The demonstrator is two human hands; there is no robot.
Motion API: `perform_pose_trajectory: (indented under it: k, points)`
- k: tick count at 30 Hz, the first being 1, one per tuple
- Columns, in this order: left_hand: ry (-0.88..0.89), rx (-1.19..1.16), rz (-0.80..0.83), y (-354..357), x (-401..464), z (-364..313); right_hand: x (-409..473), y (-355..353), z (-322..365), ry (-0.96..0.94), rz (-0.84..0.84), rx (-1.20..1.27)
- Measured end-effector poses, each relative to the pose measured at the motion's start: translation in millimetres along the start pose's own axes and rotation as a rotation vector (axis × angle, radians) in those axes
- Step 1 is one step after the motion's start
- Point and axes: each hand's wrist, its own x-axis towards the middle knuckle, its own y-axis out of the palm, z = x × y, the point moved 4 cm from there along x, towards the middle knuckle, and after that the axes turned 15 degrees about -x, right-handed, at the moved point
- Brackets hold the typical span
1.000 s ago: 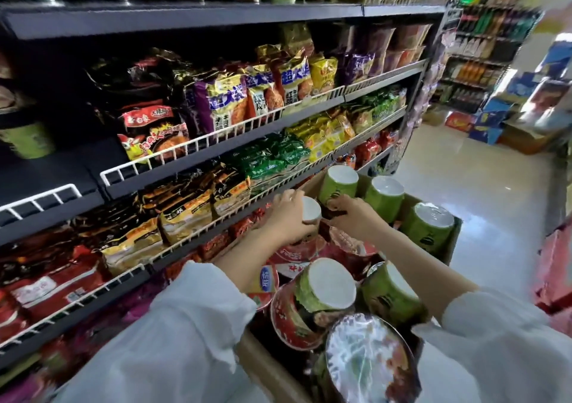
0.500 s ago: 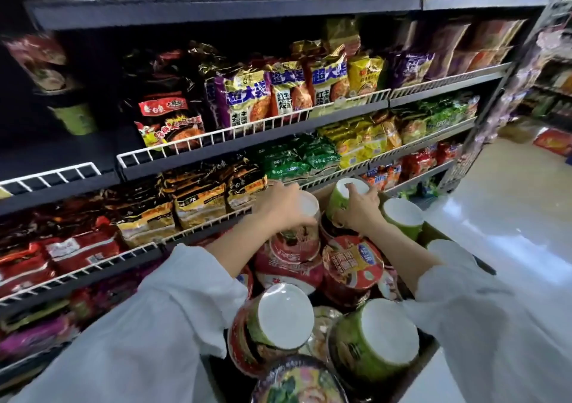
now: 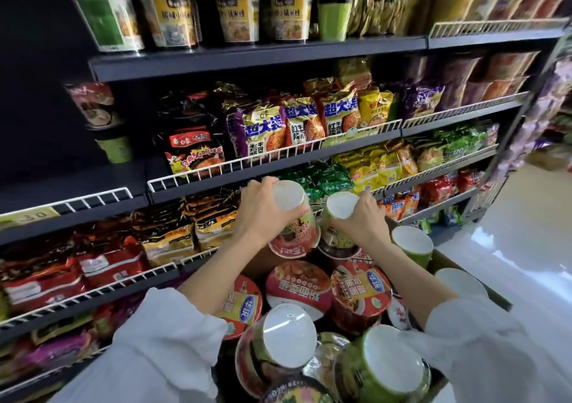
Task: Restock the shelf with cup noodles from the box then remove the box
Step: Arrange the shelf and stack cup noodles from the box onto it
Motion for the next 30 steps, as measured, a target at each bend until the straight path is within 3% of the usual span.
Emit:
perform_pose_trajectory:
  k: [6,9,18,27,30]
  points:
    - [0.054,-0.040,-0.211,-54,-12,-9,-20,-31,53,-0.120,-0.098,0.045]
    - [-0.038,-0.109,-0.344,-95,-17,3,-24,-34,77,-0.072,-0.049,0.188]
    - [-0.333,-0.512,-0.661,-222,-34,92,-40,17,202,0.196,0.455,1.043]
    - [-0.605,-1.115,-0.760,-337,-34,223,-78,92,366,0.335,0.975,1.315]
    - [-0.636,-1.272,-0.647,-363,-23,253,-80,103,417,0.255,0.948,1.414]
